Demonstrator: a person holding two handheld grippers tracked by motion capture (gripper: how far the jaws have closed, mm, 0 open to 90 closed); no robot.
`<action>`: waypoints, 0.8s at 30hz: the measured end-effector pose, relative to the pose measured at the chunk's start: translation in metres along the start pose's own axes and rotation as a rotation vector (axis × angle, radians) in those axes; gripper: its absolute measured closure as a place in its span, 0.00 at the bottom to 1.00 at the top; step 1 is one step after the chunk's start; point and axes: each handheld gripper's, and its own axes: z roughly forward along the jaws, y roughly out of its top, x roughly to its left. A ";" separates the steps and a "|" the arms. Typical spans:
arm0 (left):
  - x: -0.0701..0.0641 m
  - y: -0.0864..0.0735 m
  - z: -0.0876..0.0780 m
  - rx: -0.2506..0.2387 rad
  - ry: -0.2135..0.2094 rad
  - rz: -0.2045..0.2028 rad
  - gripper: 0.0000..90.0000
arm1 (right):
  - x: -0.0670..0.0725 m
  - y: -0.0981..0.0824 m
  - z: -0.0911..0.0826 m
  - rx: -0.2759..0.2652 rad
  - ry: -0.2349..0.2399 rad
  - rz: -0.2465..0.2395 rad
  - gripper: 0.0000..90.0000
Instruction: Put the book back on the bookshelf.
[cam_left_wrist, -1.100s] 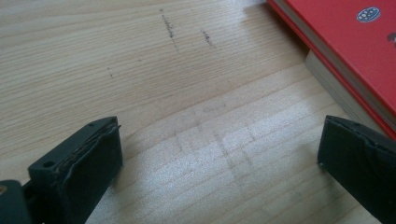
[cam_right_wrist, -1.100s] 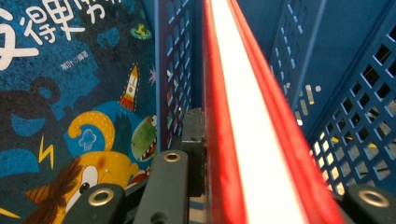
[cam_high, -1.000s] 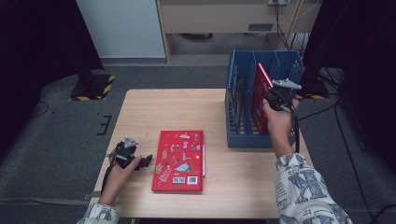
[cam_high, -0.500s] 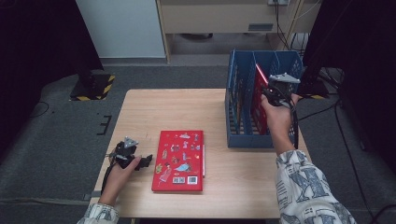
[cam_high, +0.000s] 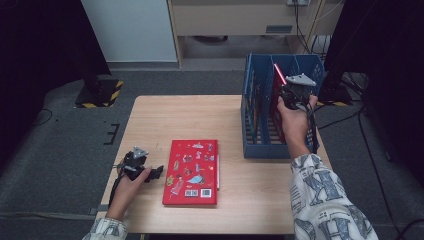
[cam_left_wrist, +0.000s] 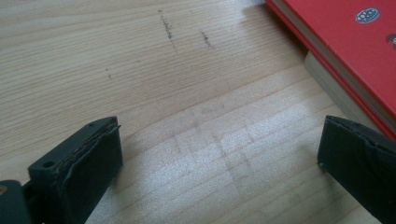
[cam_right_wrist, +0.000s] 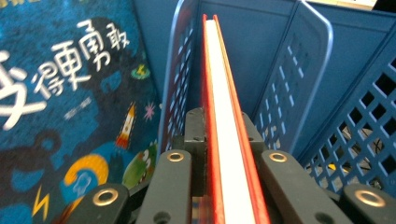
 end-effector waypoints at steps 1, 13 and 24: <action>0.000 0.000 0.000 0.000 0.000 0.000 0.00 | -0.001 0.002 0.002 0.002 -0.004 -0.001 0.88; -0.001 0.001 0.001 -0.002 -0.001 -0.001 0.00 | 0.004 0.002 0.018 0.011 -0.016 -0.007 0.88; -0.001 0.001 0.001 -0.002 -0.002 -0.001 0.00 | 0.013 0.001 0.016 0.029 -0.016 -0.018 0.86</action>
